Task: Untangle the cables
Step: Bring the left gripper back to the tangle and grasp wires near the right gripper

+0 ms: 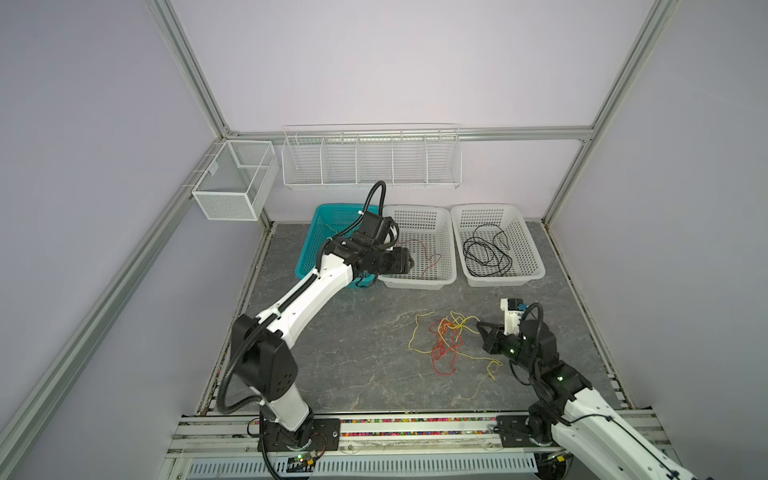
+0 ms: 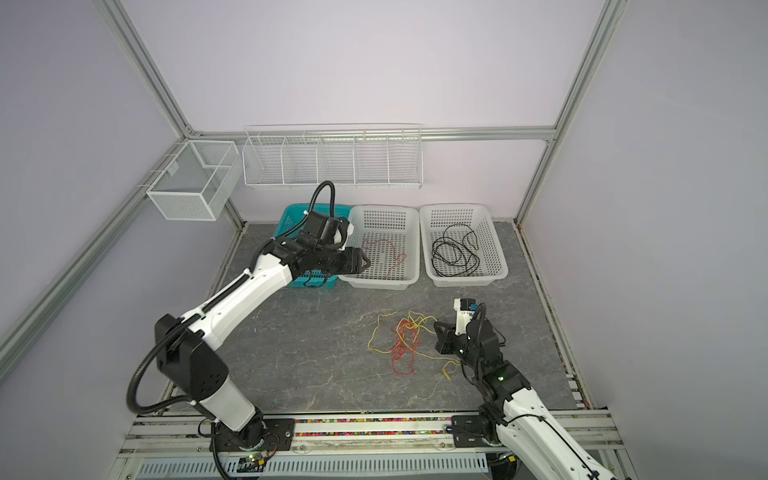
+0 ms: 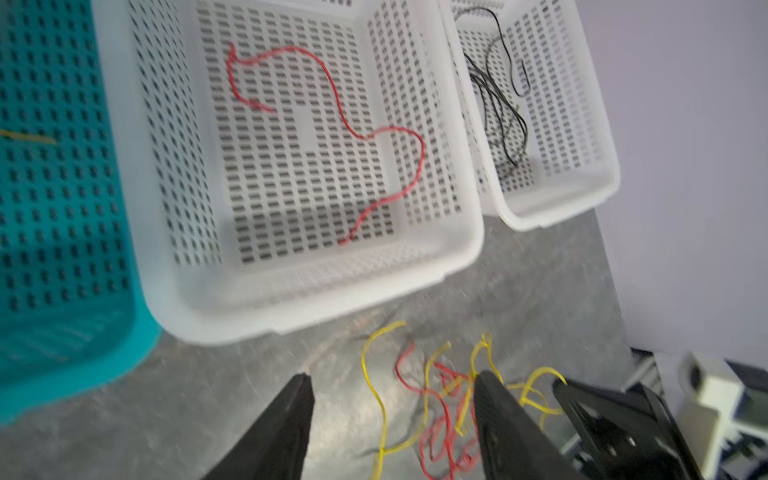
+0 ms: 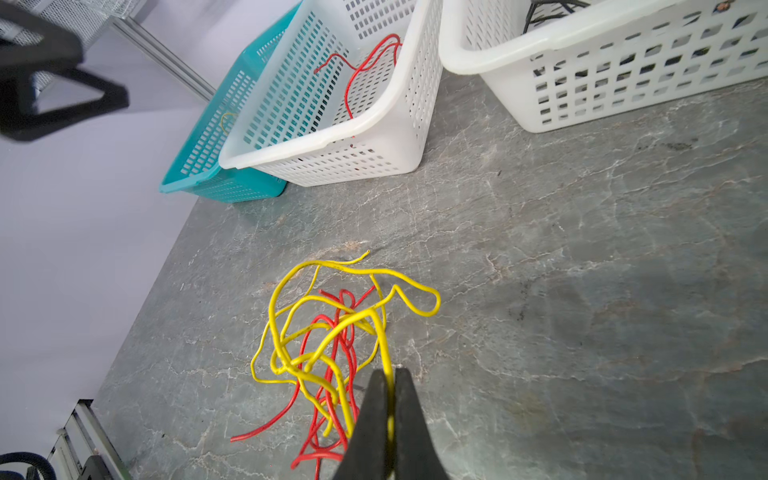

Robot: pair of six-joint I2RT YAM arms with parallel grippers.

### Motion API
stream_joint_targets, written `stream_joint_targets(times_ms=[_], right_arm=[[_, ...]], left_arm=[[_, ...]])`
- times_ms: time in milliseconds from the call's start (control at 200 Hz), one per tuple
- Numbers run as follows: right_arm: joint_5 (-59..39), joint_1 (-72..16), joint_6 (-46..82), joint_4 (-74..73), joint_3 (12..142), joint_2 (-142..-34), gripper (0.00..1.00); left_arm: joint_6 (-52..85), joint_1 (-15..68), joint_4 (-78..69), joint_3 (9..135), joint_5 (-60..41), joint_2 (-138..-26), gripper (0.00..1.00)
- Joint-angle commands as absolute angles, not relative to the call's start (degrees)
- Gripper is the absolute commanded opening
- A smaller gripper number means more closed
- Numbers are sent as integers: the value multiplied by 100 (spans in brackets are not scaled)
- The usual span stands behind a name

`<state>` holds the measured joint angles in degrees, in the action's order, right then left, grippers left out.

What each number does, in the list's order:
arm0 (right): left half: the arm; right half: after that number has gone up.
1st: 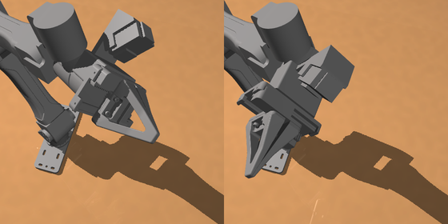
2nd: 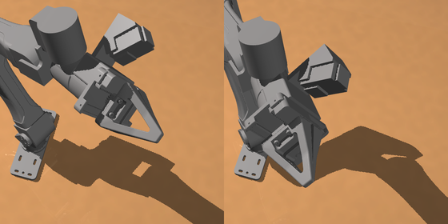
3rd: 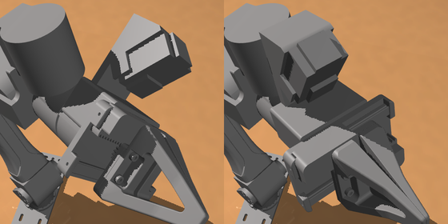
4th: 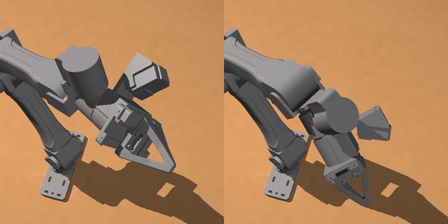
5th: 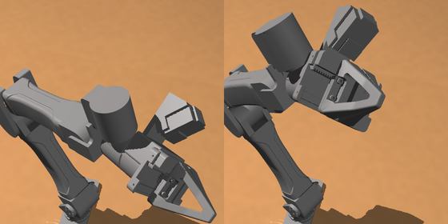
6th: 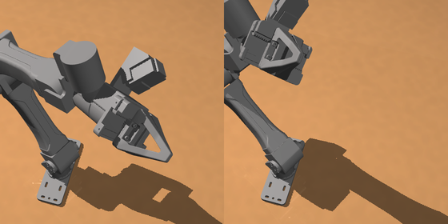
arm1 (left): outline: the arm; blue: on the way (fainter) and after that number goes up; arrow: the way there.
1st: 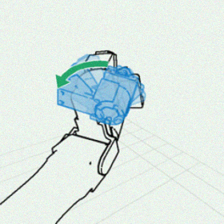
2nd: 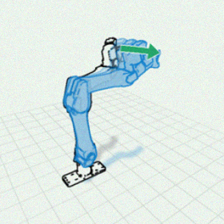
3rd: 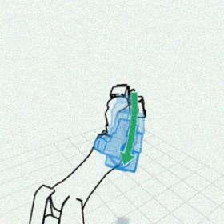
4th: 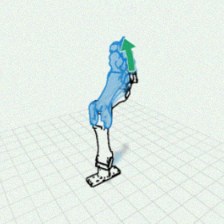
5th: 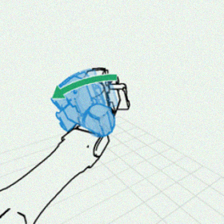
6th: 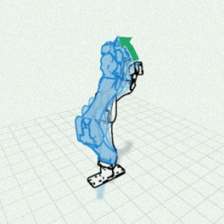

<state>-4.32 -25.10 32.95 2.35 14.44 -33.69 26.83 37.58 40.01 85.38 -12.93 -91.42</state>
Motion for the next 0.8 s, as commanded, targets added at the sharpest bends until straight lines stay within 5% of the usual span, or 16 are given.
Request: stream_joint_targets(times_ms=[0, 280, 795], right_arm=[[-387, -2494, 3296, 286, 1321, -3215, 6], [-566, -2491, 3340, 111, 1253, -3153, 6], [-817, -2500, 3349, -52, 1093, -2632, 6]], left_arm=[[3803, 4307, 2944, 7400, -1371, -8505, 65], [5802, 5276, 420, 4690, -1357, -7521, 65], [6161, 7005, 42, 5203, -289, -8792, 64]])
